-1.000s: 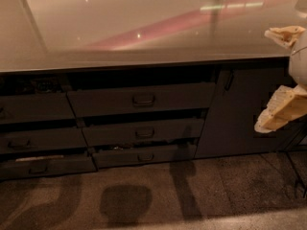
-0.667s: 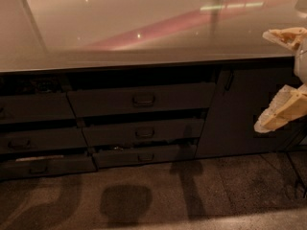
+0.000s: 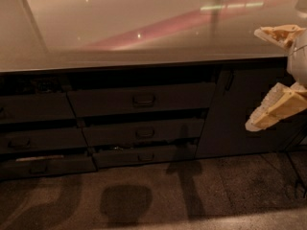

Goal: Open top drawer

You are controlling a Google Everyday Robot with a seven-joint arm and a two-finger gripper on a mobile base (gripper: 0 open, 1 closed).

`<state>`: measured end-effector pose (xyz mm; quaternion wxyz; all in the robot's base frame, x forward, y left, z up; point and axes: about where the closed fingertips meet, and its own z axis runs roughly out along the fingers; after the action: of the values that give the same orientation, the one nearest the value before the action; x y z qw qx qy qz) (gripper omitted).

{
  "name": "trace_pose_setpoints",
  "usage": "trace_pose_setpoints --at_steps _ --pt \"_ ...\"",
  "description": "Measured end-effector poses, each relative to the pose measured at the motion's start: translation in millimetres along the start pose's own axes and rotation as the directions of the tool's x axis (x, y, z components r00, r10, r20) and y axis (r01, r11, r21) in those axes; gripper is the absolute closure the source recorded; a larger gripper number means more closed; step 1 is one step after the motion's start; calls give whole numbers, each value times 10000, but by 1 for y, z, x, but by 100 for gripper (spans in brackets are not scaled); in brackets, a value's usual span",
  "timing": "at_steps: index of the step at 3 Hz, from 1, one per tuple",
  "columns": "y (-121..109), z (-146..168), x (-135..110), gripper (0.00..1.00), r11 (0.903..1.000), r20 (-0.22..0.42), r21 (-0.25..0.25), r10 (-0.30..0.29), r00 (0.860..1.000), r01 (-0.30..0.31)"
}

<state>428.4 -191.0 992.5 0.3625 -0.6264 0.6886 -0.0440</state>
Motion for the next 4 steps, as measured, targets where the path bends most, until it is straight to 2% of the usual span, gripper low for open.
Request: trace_pose_setpoints --at_steps 1,2,3,4 --pt "-4 7 6 0 9999 -188 -8 169 9997 -169" --pt "-12 37 36 0 9952 -629 -447 844 9944 -873" --pt "-21 69 71 0 9818 -1118 -896 1569 9813 -1672" --pt "-27 96 93 0 9715 -1326 -1207 1877 9732 -2038"
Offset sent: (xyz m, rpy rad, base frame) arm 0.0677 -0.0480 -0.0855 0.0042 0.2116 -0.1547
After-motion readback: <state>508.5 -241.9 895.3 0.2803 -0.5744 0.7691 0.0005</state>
